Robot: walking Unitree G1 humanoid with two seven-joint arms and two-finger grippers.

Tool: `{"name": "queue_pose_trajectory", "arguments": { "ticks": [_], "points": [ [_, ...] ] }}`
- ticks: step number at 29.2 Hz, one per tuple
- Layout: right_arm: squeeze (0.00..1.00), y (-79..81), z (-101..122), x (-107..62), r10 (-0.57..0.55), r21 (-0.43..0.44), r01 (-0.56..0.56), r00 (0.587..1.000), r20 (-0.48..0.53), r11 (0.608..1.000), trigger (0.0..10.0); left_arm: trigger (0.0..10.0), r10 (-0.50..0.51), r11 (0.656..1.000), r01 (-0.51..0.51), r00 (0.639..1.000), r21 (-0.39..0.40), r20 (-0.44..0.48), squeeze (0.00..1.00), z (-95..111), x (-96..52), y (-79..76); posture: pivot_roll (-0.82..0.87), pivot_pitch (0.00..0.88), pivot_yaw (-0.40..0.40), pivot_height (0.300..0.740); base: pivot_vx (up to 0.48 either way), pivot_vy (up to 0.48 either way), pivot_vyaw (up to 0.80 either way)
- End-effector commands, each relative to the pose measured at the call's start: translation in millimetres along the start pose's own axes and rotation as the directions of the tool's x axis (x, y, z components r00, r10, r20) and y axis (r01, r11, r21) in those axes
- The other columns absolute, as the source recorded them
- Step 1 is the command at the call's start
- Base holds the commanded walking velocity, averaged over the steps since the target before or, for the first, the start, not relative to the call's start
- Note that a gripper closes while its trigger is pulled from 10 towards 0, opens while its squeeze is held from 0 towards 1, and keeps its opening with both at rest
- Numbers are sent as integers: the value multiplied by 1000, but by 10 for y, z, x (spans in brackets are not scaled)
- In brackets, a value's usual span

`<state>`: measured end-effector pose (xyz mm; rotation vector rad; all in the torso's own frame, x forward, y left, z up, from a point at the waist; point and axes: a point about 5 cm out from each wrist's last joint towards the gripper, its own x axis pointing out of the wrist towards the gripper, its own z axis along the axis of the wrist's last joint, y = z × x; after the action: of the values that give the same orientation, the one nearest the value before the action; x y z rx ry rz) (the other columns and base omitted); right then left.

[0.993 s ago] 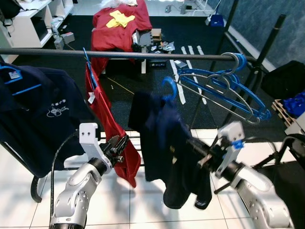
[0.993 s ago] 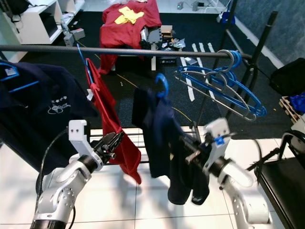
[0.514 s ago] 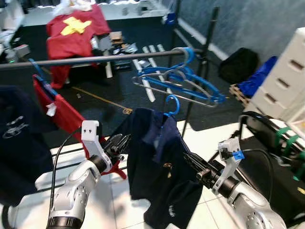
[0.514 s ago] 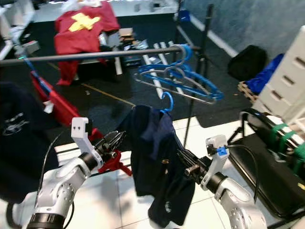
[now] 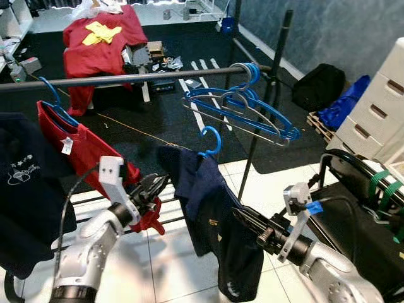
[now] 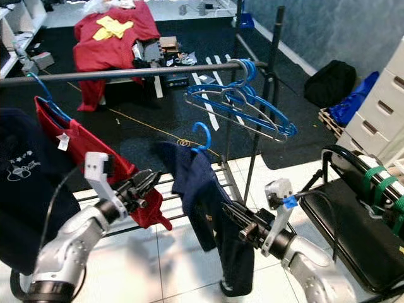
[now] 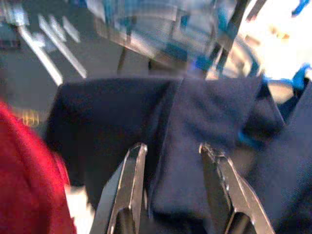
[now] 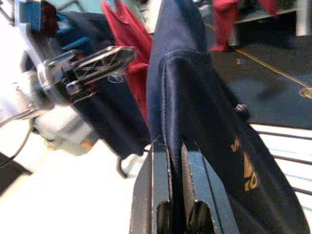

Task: Hang hanger

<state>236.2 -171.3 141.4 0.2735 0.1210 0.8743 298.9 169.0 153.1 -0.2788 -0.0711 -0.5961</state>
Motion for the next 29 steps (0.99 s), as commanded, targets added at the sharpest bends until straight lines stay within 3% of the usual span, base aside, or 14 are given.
{"name": "queue_pose_trajectory", "arguments": {
  "ticks": [1, 2, 3, 4, 5, 6, 7, 12, 15, 17, 18, 19, 20, 29],
  "points": [
    [0, 84, 183, -39, 81, -29, -79, 995, 59, 996, 10000, 10000, -80, 996, 78, 996, 38, 45, 0, 187, 17, -43, -27, 135, 14, 740, 0, 0, 0],
    [0, 84, 183, -39, 81, -29, -79, 995, 59, 996, 10000, 10000, -80, 996, 78, 996, 38, 45, 0, 187, 17, -43, -27, 135, 14, 740, 0, 0, 0],
    [0, 114, 407, -185, 147, -77, -142, 986, 73, 987, 10000, 10000, -192, 981, 186, 975, 57, 111, 0, 514, 4, -58, -30, 137, 15, 740, 0, 0, 0],
    [0, 114, 407, -185, 147, -77, -142, 986, 73, 987, 10000, 10000, -192, 981, 186, 975, 57, 111, 0, 514, 4, -58, -30, 137, 15, 740, 0, 0, 0],
    [0, 154, 596, -295, 194, -126, -183, 978, 80, 975, 10000, 10000, -263, 964, 254, 953, 76, 151, 0, 752, -8, -84, -34, 137, 18, 740, 0, 0, 0],
    [0, 154, 596, -295, 194, -126, -183, 978, 80, 975, 10000, 10000, -263, 964, 254, 953, 76, 151, 0, 752, -8, -84, -34, 137, 18, 740, 0, 0, 0],
    [0, 193, 729, -363, 224, -167, -209, 971, 82, 964, 10000, 10000, -298, 953, 285, 940, 101, 164, 0, 880, -6, -110, -35, 136, 21, 740, 0, 0, 0],
    [0, 233, 829, -386, 245, -198, -223, 965, 91, 954, 10000, 10000, -310, 949, 294, 936, 110, 169, 0, 911, 11, -141, -35, 133, 22, 740, 0, 0, 0],
    [0, 345, 1068, -345, 296, -283, -248, 945, 142, 926, 10000, 10000, -299, 951, 284, 945, 126, 131, 0, 711, 132, -314, -39, 131, 28, 740, 0, 0, 0],
    [0, 347, 1137, -341, 295, -308, -234, 941, 166, 922, 10000, 10000, -275, 959, 259, 950, 118, 147, 0, 695, 163, -342, -39, 131, 28, 740, 0, 0, 0],
    [0, 338, 1206, -347, 289, -321, -217, 937, 195, 922, 10000, 10000, -260, 963, 243, 952, 119, 159, 192, 694, 176, -366, -39, 131, 28, 740, 0, 0, 0],
    [0, 338, 1206, -347, 289, -321, -217, 937, 195, 922, 10000, 10000, -260, 963, 243, 952, 119, 159, 192, 694, 176, -366, -39, 131, 28, 740, 0, 0, 0],
    [0, 321, 1297, -359, 282, -334, -194, 929, 240, 922, 10000, 10000, -252, 965, 233, 952, 124, 172, 1000, 686, 179, -415, -39, 131, 28, 740, 0, 0, 0],
    [0, 264, 1440, -392, 258, -332, -153, 919, 299, 931, 10000, 10000, -212, 977, 199, 949, 80, 234, 1000, 787, 171, -526, -23, 133, 23, 740, 0, 0, 0]
  ]
}}
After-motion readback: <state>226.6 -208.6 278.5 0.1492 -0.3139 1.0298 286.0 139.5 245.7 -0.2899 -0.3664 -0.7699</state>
